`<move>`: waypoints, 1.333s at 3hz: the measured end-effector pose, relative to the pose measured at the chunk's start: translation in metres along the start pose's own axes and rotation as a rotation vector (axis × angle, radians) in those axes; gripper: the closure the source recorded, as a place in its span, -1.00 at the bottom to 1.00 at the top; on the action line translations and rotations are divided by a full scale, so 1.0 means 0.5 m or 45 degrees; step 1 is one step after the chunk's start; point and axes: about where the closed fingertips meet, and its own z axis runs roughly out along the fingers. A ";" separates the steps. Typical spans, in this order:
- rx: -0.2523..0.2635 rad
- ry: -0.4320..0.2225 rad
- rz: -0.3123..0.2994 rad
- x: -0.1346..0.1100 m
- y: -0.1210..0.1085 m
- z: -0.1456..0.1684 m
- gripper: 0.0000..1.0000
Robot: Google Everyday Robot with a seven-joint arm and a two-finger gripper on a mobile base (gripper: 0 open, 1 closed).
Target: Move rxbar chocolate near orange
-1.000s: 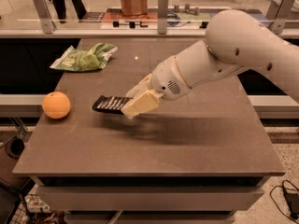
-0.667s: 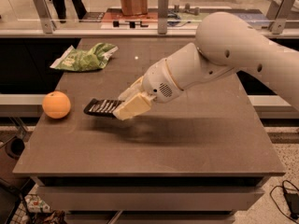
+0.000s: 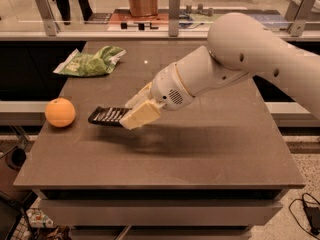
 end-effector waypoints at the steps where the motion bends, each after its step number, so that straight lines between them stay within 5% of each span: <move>1: -0.003 0.001 -0.003 -0.002 0.002 0.002 -0.26; 2: -0.005 0.003 -0.007 -0.004 0.005 0.004 -0.74; 3: -0.007 0.005 -0.011 -0.006 0.008 0.005 -1.00; 4: -0.007 0.005 -0.011 -0.007 0.008 0.005 -1.00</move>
Offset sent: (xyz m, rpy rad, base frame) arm -0.0008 0.0012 0.0002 -0.0006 -0.0004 0.0026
